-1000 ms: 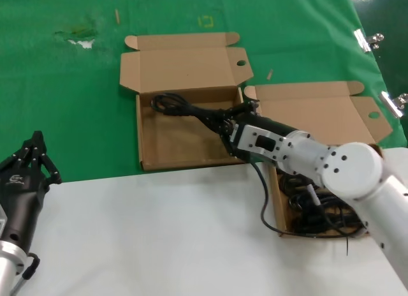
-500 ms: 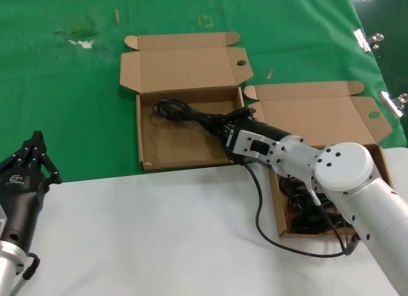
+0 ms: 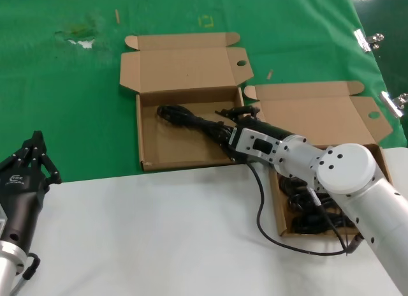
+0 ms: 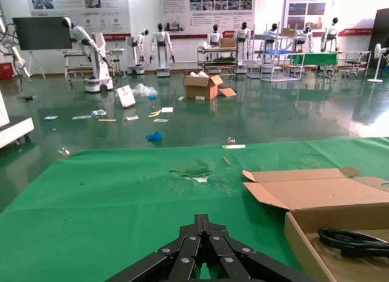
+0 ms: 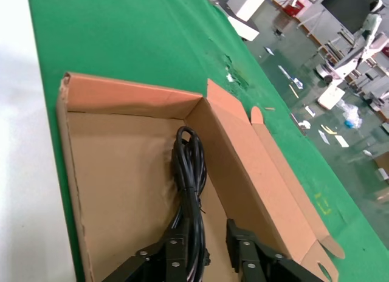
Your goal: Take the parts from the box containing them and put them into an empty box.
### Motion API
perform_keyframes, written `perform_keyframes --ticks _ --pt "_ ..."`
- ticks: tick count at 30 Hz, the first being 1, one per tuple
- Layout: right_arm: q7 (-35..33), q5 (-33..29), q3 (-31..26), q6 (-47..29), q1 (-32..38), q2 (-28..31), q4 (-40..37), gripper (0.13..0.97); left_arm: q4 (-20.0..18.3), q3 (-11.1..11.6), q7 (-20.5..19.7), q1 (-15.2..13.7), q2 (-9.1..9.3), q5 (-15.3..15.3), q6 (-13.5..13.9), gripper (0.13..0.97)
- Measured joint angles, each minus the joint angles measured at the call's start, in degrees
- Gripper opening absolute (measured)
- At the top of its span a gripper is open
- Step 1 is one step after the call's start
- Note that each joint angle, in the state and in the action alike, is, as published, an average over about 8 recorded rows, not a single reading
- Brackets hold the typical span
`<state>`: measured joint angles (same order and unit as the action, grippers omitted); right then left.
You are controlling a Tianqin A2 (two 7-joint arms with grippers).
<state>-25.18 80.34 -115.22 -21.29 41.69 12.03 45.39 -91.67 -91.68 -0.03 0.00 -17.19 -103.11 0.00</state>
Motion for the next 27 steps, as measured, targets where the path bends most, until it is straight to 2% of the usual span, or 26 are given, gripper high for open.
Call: perform_keyframes --ticks 7,17,24,27 --pt "7.44 -3.60 0.38 0.57 -1.91 1.74 5.36 0.310 0.00 0.00 0.00 0.00 0.00 0.00 0.00 0.140" --pt "18.00 -8.92 4.68 1.80 -6.98 4.68 16.19 0.505 0.00 0.00 0.00 0.00 0.00 0.00 0.00 0.140" --pt "20.31 -9.88 6.36 2.13 -8.49 5.40 19.30 0.691 0.00 0.00 0.00 0.00 0.00 0.00 0.00 0.140" --pt "20.37 -9.91 6.41 2.14 -8.54 5.42 19.39 0.691 0.00 0.00 0.00 0.00 0.00 0.00 0.00 0.140"
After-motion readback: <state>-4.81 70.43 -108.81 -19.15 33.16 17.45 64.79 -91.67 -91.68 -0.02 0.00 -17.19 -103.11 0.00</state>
